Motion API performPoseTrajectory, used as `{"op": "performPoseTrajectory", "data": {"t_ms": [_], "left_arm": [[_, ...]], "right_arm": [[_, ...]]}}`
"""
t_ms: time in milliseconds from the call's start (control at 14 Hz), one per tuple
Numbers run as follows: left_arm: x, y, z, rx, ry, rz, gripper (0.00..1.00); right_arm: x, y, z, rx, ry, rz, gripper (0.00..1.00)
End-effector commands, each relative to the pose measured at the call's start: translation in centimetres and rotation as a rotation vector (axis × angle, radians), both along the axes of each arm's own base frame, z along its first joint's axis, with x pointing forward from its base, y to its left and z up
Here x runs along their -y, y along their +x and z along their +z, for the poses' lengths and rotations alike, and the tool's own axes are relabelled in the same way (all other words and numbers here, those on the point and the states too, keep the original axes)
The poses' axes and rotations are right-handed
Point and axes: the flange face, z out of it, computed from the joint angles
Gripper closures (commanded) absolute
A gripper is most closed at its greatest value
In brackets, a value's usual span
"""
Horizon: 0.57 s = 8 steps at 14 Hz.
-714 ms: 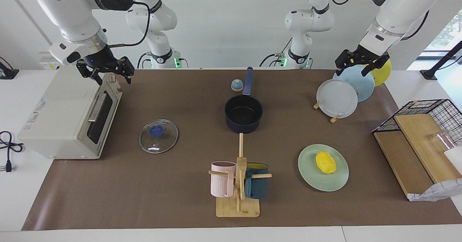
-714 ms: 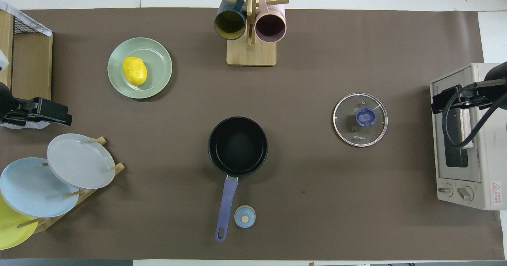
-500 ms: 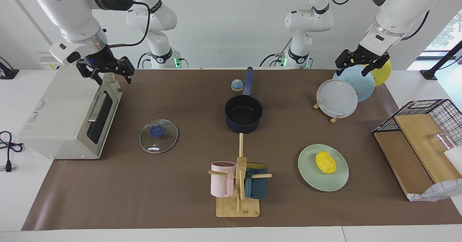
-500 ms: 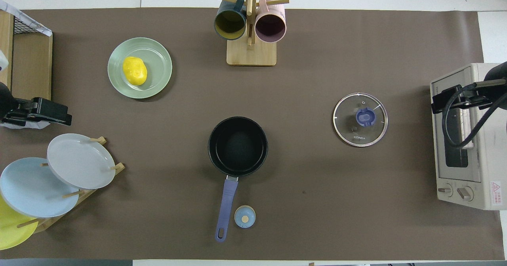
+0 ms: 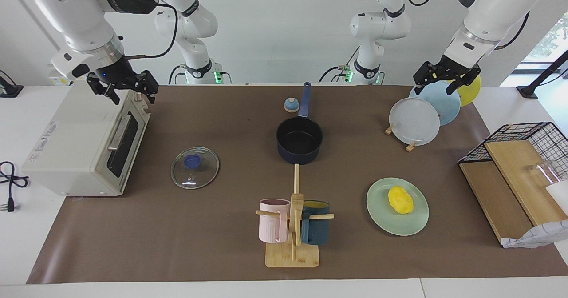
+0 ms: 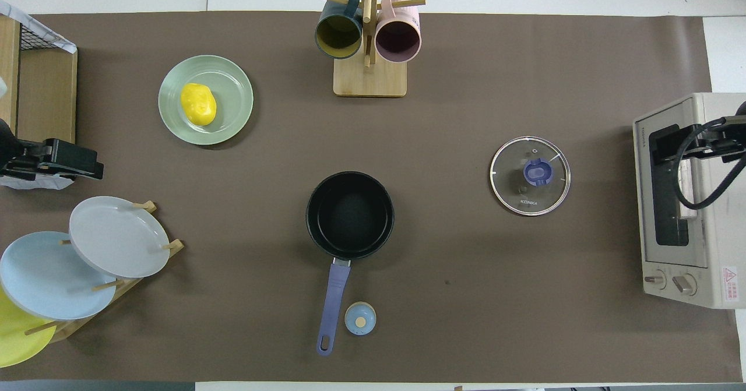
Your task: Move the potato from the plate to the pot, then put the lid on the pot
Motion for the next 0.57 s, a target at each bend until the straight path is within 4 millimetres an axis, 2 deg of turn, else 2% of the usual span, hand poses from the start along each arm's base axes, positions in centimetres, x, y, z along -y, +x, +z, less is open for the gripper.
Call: {"op": "performPoseTrajectory", "data": {"t_ms": [0,143,286,357,500], "left_arm": [[-0.3,0.2,-0.5,0.028,0.01,0.012,0.0],[0.3,2.1,-3.1,0.006,0.009,0.005,0.0],[1.1,5.5,-7.8,0.001,-0.022,0.015,0.0],[1.5,7.7,-10.6,0.004,-0.035,0.02,0.0],[2.1,11.1,-16.0,0.001,-0.056,0.063,0.0]], "right_arm": [[1.0,-0.5,0.0,0.0,0.004,-0.032,0.0],[0.1,-0.5,-0.2,0.0,0.005,-0.006,0.0],[-0.6,-0.4,-0.8,0.032,0.003,0.012,0.0],[-1.9,-0.8,-1.6,0.034,0.003,0.037,0.0],[-2.8,-1.1,-2.9,0.063,0.004,0.053,0.0]]}}
